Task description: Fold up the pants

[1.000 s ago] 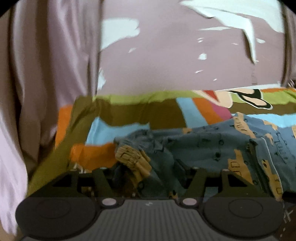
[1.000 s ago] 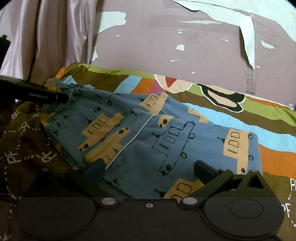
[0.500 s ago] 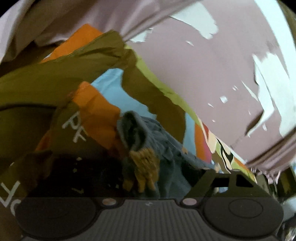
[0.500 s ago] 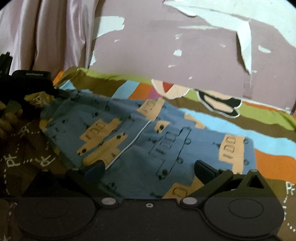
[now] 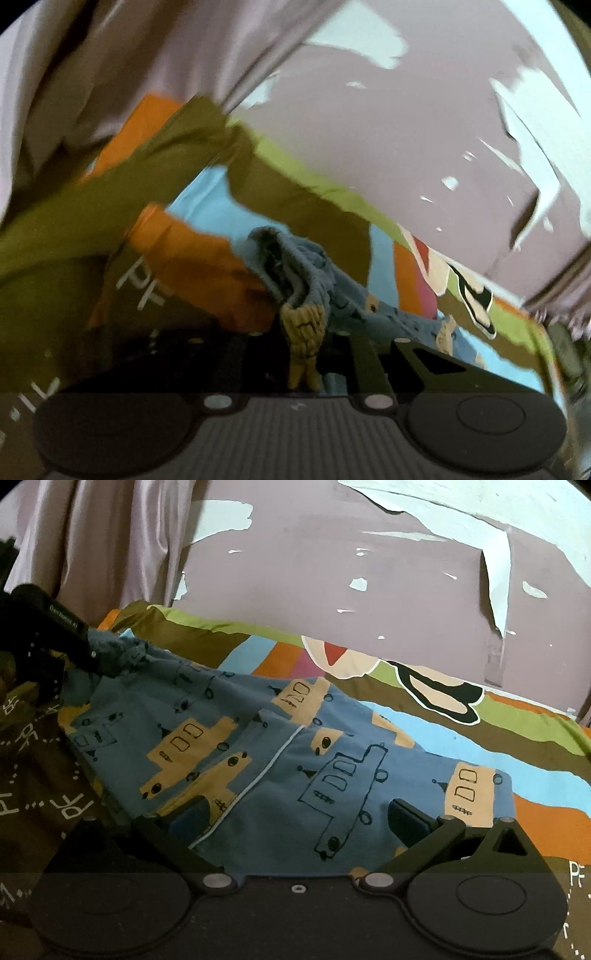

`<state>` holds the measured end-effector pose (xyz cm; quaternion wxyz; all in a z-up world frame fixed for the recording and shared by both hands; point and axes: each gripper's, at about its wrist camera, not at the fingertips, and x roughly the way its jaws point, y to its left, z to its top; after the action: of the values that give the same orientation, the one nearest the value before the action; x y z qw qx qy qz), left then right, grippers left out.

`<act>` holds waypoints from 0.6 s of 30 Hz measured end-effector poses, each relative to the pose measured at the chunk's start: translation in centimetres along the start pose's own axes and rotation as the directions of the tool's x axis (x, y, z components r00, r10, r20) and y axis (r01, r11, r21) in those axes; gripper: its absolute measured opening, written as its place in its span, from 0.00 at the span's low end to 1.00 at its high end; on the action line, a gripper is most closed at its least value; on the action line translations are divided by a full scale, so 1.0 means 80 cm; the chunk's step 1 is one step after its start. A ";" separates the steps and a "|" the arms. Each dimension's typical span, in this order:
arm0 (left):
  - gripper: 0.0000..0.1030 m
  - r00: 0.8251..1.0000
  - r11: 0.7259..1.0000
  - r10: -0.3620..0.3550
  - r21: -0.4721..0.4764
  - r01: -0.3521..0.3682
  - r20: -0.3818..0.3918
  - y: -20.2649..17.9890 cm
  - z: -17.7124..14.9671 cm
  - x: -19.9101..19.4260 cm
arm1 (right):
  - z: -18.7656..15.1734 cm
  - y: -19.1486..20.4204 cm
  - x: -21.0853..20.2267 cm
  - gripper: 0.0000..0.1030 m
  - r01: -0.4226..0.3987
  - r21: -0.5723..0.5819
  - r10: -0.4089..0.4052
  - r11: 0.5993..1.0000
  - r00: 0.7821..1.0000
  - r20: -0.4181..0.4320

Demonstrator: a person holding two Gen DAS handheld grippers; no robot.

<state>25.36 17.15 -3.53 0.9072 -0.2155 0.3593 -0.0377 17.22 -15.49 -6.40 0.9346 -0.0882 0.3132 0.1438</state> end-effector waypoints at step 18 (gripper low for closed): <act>0.14 0.971 0.674 -0.108 0.702 0.230 -0.214 -0.283 -0.022 -0.036 | -0.012 -0.113 -0.058 0.99 0.012 -0.057 -0.006 0.998 0.994 0.109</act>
<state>24.02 -3.33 6.68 0.8803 0.1297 0.3632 -0.2763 16.07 -25.25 -3.63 0.9479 -0.1087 0.2574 0.1531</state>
